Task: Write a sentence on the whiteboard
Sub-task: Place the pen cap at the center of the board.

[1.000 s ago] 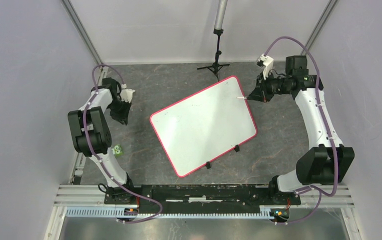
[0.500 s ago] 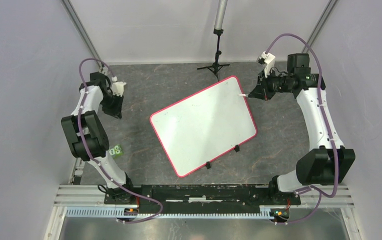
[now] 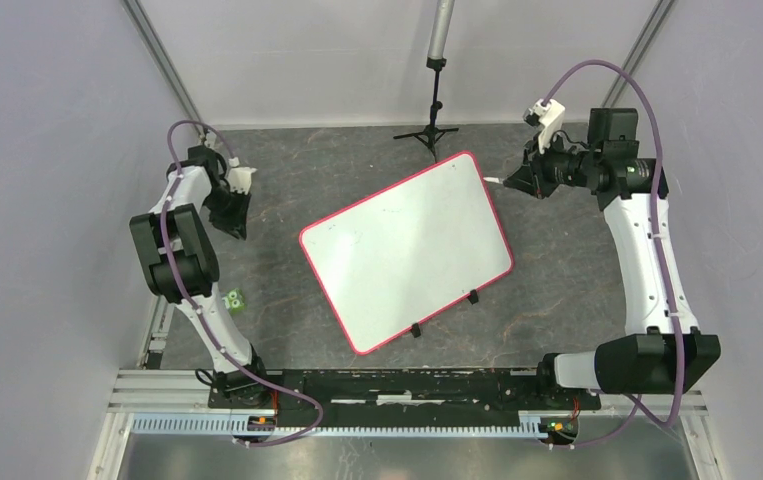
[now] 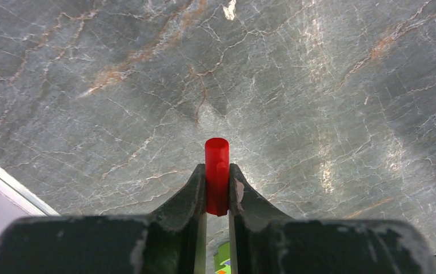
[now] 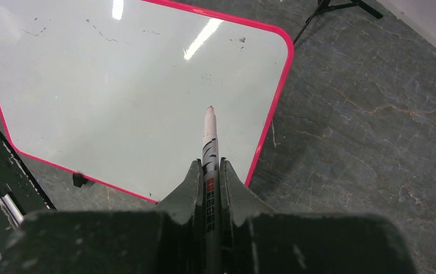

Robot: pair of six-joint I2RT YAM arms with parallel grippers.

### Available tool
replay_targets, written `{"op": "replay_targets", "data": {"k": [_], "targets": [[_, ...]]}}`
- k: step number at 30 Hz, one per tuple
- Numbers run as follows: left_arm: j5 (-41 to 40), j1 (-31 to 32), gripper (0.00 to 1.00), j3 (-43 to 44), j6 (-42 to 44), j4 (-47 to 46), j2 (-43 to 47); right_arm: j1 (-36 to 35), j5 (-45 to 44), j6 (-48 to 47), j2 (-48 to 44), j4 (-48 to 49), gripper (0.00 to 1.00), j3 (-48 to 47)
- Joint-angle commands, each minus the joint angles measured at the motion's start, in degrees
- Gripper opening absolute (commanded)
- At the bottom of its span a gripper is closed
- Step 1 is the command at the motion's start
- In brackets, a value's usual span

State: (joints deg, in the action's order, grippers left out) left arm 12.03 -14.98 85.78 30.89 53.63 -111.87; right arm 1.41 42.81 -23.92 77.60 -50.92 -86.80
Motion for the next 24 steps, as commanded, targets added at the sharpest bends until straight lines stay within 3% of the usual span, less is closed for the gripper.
{"op": "replay_targets", "data": {"k": [1, 9, 16, 24], "targets": [[-1.36, 0.22, 0.19, -2.43, -1.86, -1.56, 0.49, -0.05, 1.55, -1.34, -1.44, -0.30, 0.00, -0.67], [-0.72, 0.17, 0.29, -5.97, -1.91, -2.10, 2.13, -0.74, 2.83, -5.46, -0.21, -4.70, 0.00, -2.88], [0.31, 0.24, 0.48, -8.27, -0.77, -1.51, 4.23, -1.11, 2.93, -8.61, -0.49, -4.84, 0.00, -4.95], [7.83, 0.22, 0.60, -0.60, -1.04, 7.30, 12.51, -7.17, 1.73, -14.07, 0.42, -7.02, 0.00, -5.63]]}}
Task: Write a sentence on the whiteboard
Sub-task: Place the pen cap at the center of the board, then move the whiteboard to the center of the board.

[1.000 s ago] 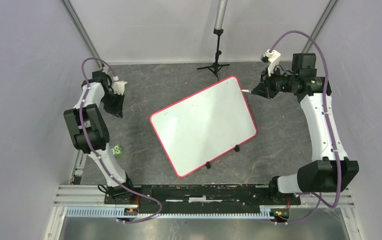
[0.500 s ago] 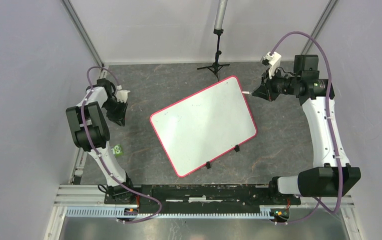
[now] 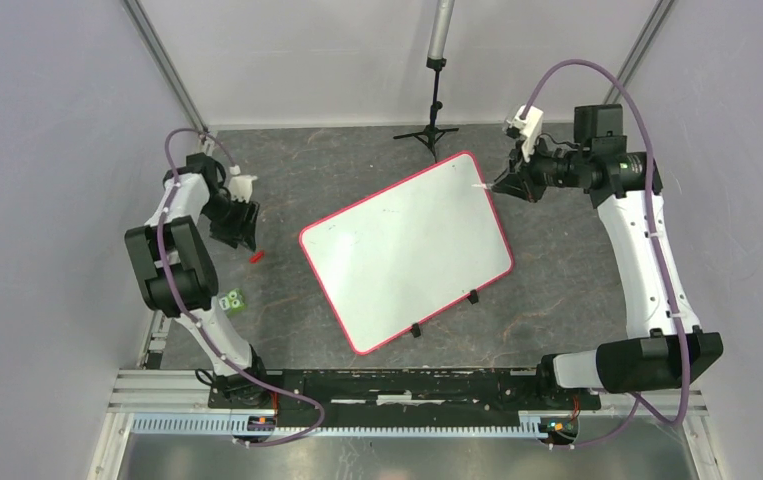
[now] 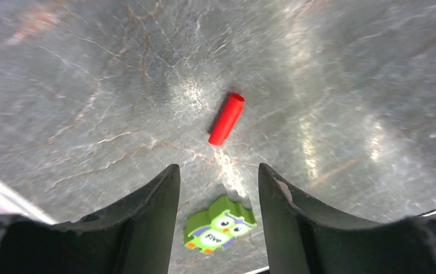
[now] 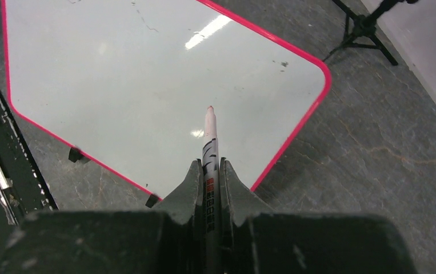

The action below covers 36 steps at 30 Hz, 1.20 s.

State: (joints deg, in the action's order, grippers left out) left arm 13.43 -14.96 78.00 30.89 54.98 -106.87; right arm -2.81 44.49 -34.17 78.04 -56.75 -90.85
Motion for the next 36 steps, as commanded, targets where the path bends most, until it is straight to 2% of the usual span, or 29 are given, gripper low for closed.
{"op": "replay_targets", "data": {"k": [1, 6, 8, 11, 14, 20, 22, 36], "targets": [[8.04, 0.21, 0.62, 9.13, -1.00, 8.16, 8.29, -3.80, -0.64, -4.01, -0.31, -0.91, 0.00, -1.19], [16.78, 0.63, 0.67, 21.92, 0.00, 18.76, 9.67, -7.87, -1.86, -5.99, -2.96, -0.11, 0.00, 1.63], [19.73, 1.23, 0.70, 26.97, -0.61, 21.04, 9.78, -9.20, -2.11, -6.67, -3.86, -0.11, 0.00, 2.67], [28.00, 2.17, 0.79, 34.22, -1.54, 24.46, 9.30, -10.90, -1.48, -7.38, -4.76, -0.46, 0.00, 3.88], [32.24, 6.16, 0.79, 39.80, -4.13, 25.63, 8.19, -12.32, -0.32, -7.02, -5.16, -0.27, 0.00, 5.00], [36.16, 17.50, 0.78, 43.24, -8.52, 24.43, 5.36, -14.21, 1.85, -6.70, -5.24, 0.54, 0.00, 6.82], [36.71, 19.59, 0.78, 43.63, -10.80, 22.17, 4.42, -14.57, 2.75, -7.49, -5.15, -0.26, 0.00, 6.76], [39.19, 26.71, 0.80, 47.49, -14.94, 17.70, -5.22, -16.59, 3.54, -10.34, -5.93, -1.39, 0.00, 8.79]]}}
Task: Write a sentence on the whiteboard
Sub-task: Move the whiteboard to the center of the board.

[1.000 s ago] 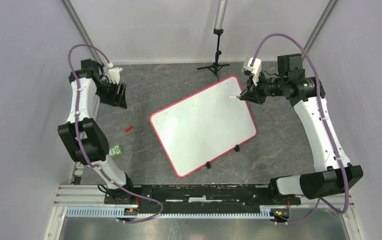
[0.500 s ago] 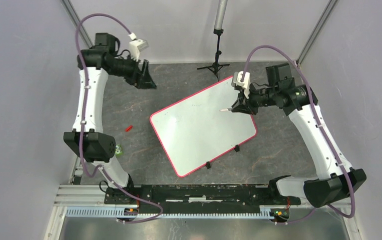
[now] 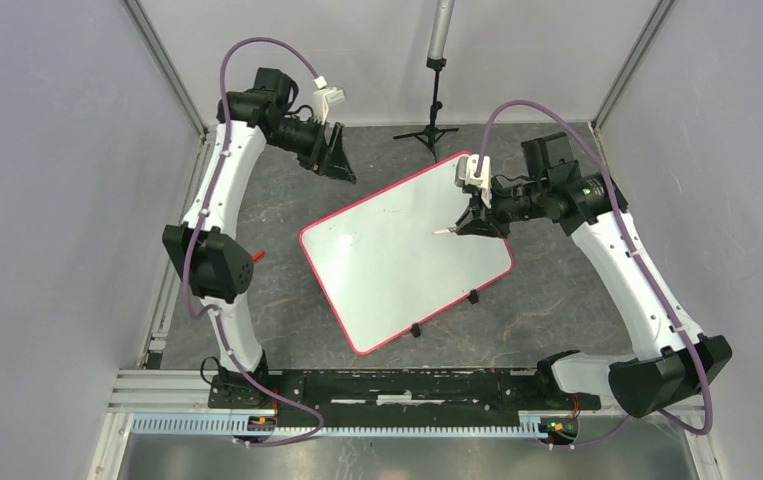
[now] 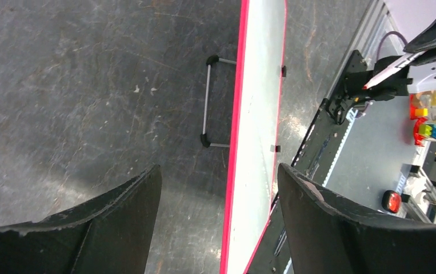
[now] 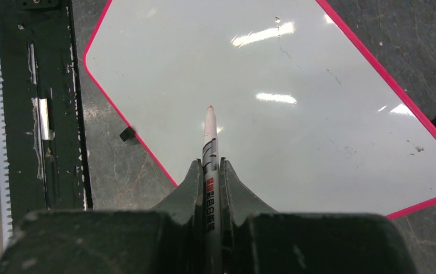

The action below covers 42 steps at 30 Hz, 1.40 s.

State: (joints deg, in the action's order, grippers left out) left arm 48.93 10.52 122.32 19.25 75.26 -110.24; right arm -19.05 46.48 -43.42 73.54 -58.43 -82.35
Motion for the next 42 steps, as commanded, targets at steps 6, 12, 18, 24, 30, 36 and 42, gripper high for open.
{"op": "replay_targets", "data": {"k": [6, 12, 18, 24, 30, 36, 42], "targets": [[6.97, 4.48, 0.79, 1.54, -3.33, -2.42, -4.27, -0.60, 1.68, -1.32, -1.03, 0.67, 0.00, 0.09], [6.50, 6.36, 0.74, 1.16, -7.69, -6.26, -7.69, -0.85, 2.04, -1.23, 0.11, 0.80, 0.00, -0.75], [7.33, 9.37, 0.63, 0.10, -7.50, -6.36, -9.77, -1.17, 2.04, -1.24, 0.20, 0.89, 0.00, -0.65], [8.25, 12.23, 0.37, -2.24, -6.69, -6.27, -10.42, -1.34, 2.99, -0.92, -0.58, 1.65, 0.00, 1.59], [8.37, 14.57, 0.12, -3.55, -7.02, -6.18, -10.96, -1.73, 4.01, -0.63, -1.32, 2.17, 0.00, 4.02], [7.61, 17.44, 0.02, -7.93, -9.89, -9.48, -10.07, -1.95, 4.42, -0.50, -2.21, 3.18, 0.00, 7.06], [5.58, 20.37, 0.02, -9.25, -12.20, -11.33, -10.66, -2.00, 4.30, -0.83, -3.43, 3.61, 0.00, 8.78]]}}
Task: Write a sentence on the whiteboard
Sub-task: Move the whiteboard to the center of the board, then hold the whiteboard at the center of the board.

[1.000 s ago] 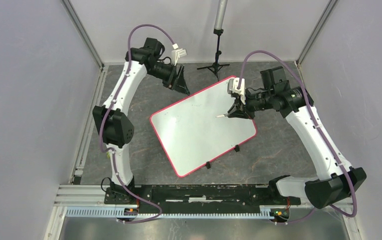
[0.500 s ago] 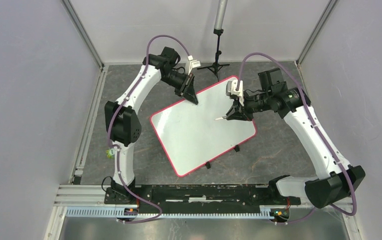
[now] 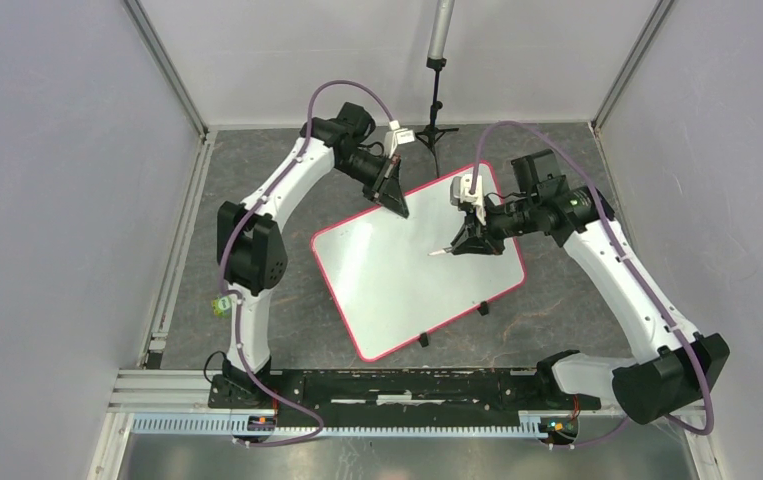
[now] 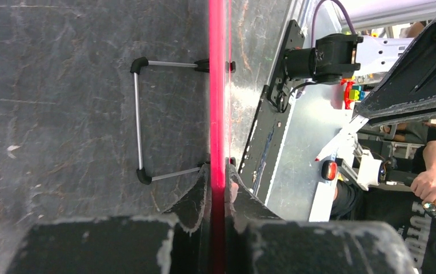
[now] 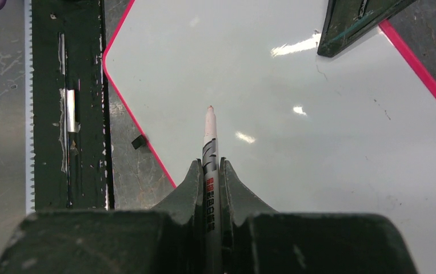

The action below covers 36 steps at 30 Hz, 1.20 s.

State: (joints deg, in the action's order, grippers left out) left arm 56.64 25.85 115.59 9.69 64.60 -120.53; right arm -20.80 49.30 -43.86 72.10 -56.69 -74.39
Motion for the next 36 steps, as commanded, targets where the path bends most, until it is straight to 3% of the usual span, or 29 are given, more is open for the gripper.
{"op": "replay_targets", "data": {"k": [1, 6, 9, 15, 22, 28, 33, 36], "targets": [[-2.23, 5.45, 0.02, -2.80, -2.80, -0.92, -0.38, -0.30, 1.50, -0.44, -2.09, 1.84, 0.00, 1.07], [-3.32, 6.81, 0.06, -2.91, -2.86, -0.96, 0.61, -0.61, 1.50, -0.36, -2.72, 2.19, 0.00, 2.70], [-4.93, 6.59, 0.20, -2.29, -1.65, -0.06, 2.27, -0.93, 1.41, 0.15, -3.28, 3.05, 0.00, 3.22], [-6.98, 2.74, 0.67, -0.38, 1.28, 2.99, 7.49, -2.32, 1.50, 1.65, -3.45, 5.36, 0.00, 3.97], [-3.25, -8.94, 0.99, -7.85, 0.79, 0.05, 17.60, -5.80, 0.31, 5.03, -2.49, 10.61, 0.00, 3.81], [-0.09, -18.82, 1.00, -21.62, -0.56, -6.18, 28.38, -10.64, -1.84, 8.91, -0.48, 15.40, 0.00, 2.17], [-7.53, -23.83, 1.00, -35.29, -11.53, -16.86, 39.38, -15.62, -4.64, 11.06, 1.32, 18.54, 0.00, 0.73], [-7.11, -28.37, 1.00, -43.77, -15.41, -24.90, 46.61, -18.30, -5.99, 11.86, 2.23, 18.89, 0.00, -0.64]]}}
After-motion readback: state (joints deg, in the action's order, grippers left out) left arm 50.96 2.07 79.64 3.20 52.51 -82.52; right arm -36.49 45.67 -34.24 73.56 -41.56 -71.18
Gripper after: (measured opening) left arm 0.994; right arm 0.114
